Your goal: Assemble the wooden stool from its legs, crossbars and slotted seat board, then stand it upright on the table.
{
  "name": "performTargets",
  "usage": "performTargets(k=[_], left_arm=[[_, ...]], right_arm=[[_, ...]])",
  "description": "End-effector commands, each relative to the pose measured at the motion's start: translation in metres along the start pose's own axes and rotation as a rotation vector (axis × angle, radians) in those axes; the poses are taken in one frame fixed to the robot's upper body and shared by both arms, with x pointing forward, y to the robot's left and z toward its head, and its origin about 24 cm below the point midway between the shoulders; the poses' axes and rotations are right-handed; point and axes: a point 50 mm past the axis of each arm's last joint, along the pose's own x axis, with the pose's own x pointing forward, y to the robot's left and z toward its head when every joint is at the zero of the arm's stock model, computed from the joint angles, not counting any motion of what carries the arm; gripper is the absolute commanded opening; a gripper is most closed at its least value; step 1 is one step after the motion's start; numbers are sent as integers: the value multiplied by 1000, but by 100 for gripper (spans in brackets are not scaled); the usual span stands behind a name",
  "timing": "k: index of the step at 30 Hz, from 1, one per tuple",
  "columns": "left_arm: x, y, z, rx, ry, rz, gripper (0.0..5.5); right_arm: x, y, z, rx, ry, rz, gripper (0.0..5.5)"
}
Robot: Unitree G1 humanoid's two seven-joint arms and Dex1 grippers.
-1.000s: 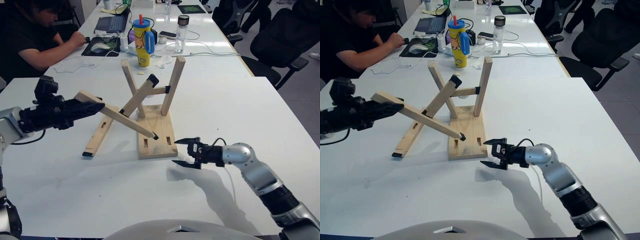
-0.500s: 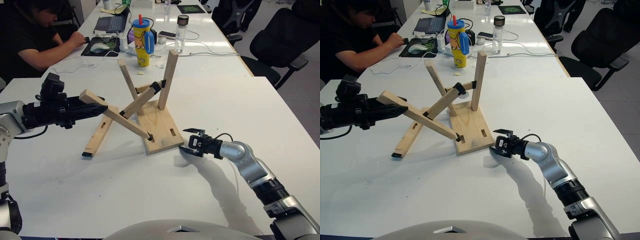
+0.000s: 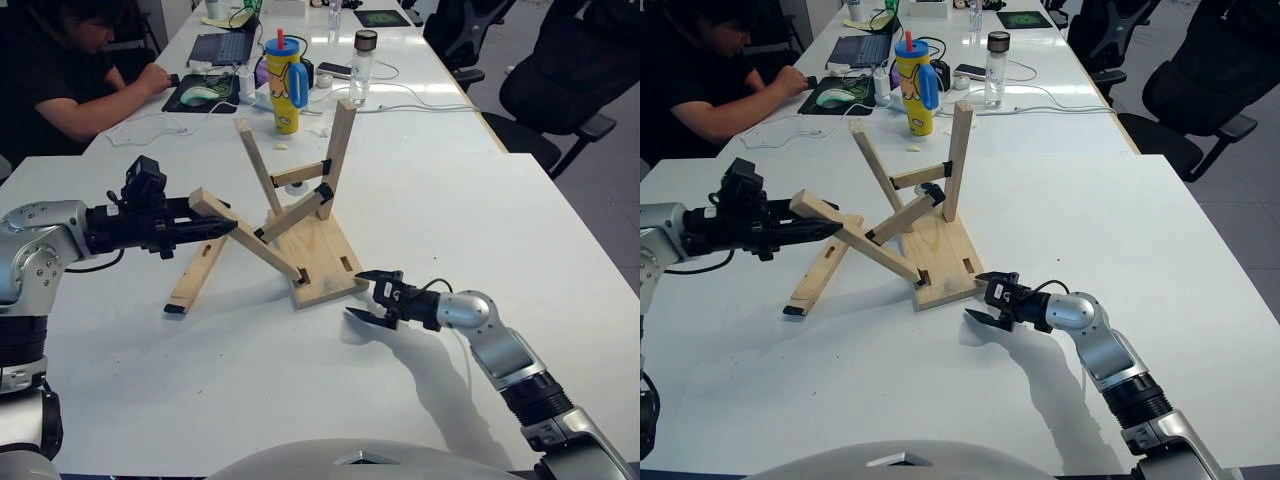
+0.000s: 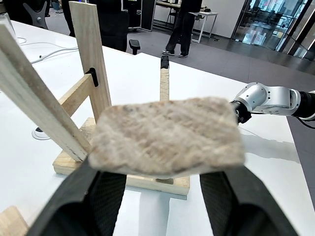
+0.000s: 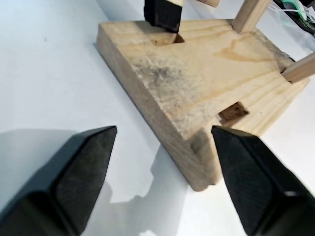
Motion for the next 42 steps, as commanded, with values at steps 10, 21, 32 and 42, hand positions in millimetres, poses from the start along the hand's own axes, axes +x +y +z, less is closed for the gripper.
performTargets(k=[10, 21, 32, 42], left_arm=[[24, 7, 7, 80, 100, -92, 207], [22, 11, 17, 68, 42, -48, 207], [31, 17, 2, 90, 189, 62, 207], [50, -6, -1, 88, 309, 135, 207]], right_arm=[[8, -2, -12, 35, 76, -25, 357], [16, 15, -37, 137, 244, 79, 357], [16, 41, -33, 258, 318, 224, 357], [21, 65, -22, 440, 354, 310, 357]])
